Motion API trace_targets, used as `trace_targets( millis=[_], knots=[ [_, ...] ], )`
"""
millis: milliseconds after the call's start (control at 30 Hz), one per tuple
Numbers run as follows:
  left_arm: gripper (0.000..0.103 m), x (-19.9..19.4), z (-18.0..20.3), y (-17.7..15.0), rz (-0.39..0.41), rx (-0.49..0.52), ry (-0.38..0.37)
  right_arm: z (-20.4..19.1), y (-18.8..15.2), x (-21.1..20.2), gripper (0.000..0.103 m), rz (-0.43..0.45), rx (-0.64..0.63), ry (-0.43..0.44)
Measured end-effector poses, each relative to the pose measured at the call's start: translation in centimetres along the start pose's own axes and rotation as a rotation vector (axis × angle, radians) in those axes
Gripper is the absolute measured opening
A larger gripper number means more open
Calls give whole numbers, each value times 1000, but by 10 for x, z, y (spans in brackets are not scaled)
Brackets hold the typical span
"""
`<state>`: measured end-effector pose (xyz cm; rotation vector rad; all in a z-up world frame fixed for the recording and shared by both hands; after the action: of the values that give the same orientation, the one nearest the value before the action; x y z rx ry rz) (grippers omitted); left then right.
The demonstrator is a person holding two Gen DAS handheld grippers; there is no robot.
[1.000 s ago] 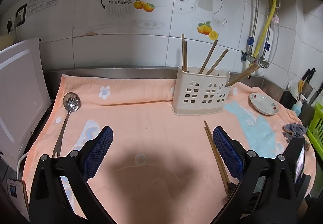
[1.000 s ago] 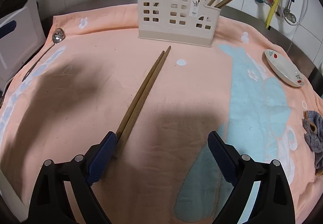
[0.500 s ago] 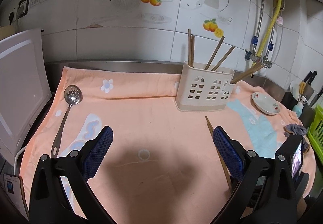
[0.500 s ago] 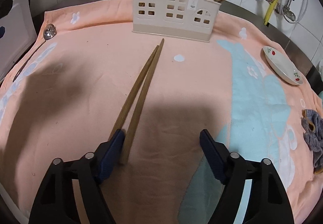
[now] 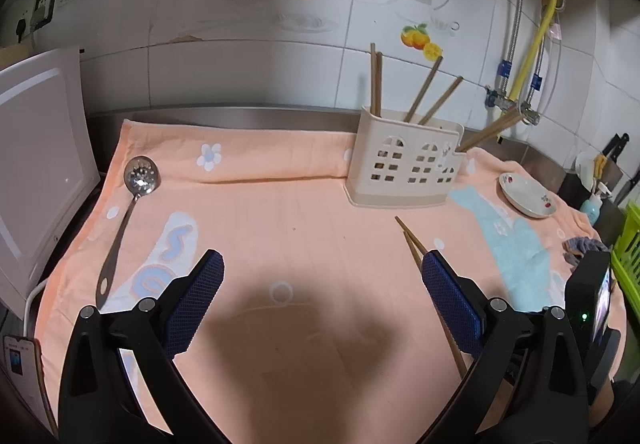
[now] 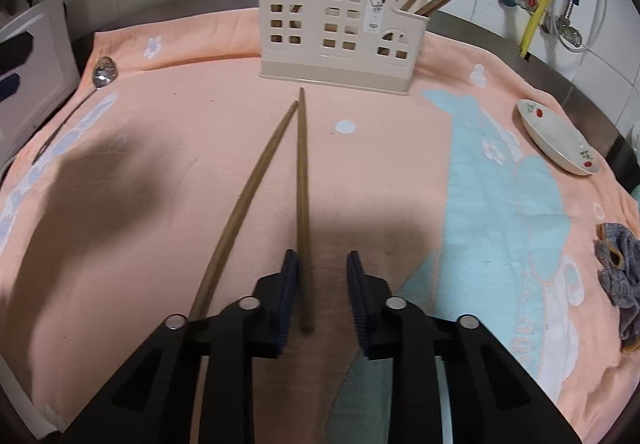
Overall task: Organize utensils
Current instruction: 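Close the right gripper on a chopstick while the left gripper closes on the other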
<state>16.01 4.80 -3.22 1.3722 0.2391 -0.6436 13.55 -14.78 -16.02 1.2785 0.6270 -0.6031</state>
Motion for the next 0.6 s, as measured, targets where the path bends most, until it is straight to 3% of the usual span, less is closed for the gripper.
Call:
trace_targets(
  millis=[333,600],
  knots=[
    [98,16,26,-35,-86,-19,-51,-6,-5,-2,12,23,-19,69],
    [97,28,58,-63,-161,9,-143,0,-5,-8,7,55,-14,103]
  ],
)
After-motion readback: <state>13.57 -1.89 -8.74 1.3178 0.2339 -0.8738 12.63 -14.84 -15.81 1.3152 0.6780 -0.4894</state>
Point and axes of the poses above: each gripper's, at about its wrist camera, not at the fingertips, and x roughly the way its jaws point, z to its right, y to its top, the point moved 9 cm from there along x, roughly the way its jaws point, and after that the axes turned 8 degrees about -y, right-handed, at the moved point
